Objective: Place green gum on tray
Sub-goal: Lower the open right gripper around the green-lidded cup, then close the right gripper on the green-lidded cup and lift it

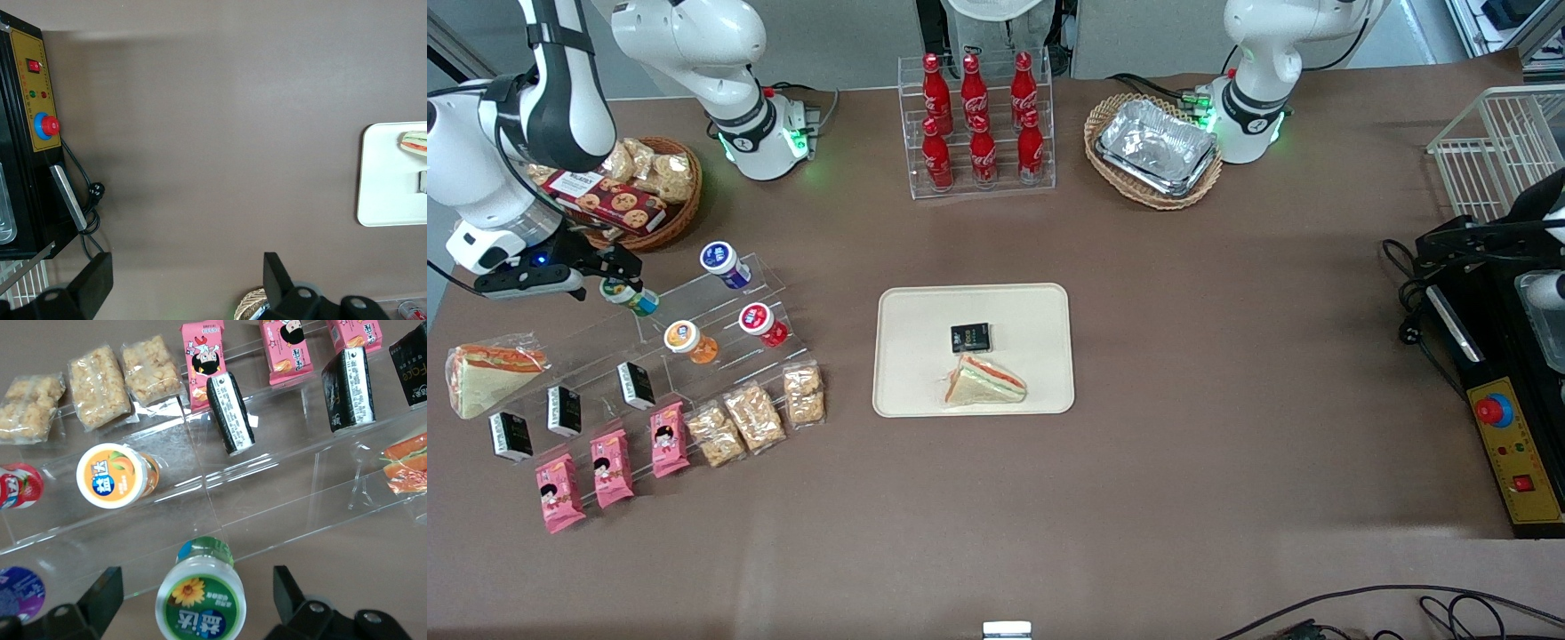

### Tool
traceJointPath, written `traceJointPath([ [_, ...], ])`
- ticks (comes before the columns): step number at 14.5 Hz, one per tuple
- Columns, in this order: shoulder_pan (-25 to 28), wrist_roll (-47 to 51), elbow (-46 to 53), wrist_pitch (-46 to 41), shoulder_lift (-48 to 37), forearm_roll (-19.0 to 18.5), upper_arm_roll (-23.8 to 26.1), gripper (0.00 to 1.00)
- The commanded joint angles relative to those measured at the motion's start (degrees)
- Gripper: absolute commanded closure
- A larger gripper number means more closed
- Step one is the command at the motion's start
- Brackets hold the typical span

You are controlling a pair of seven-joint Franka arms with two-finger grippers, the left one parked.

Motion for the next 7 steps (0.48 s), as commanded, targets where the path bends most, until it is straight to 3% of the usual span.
traceJointPath([
  [1,-0.42,0.36,-1.83,3.4,0.19,-0.46,0.26,0.0],
  [7,-0.59,-0.26,-4.55,5.16,-0.6,-0.46,-0.44,0.0],
])
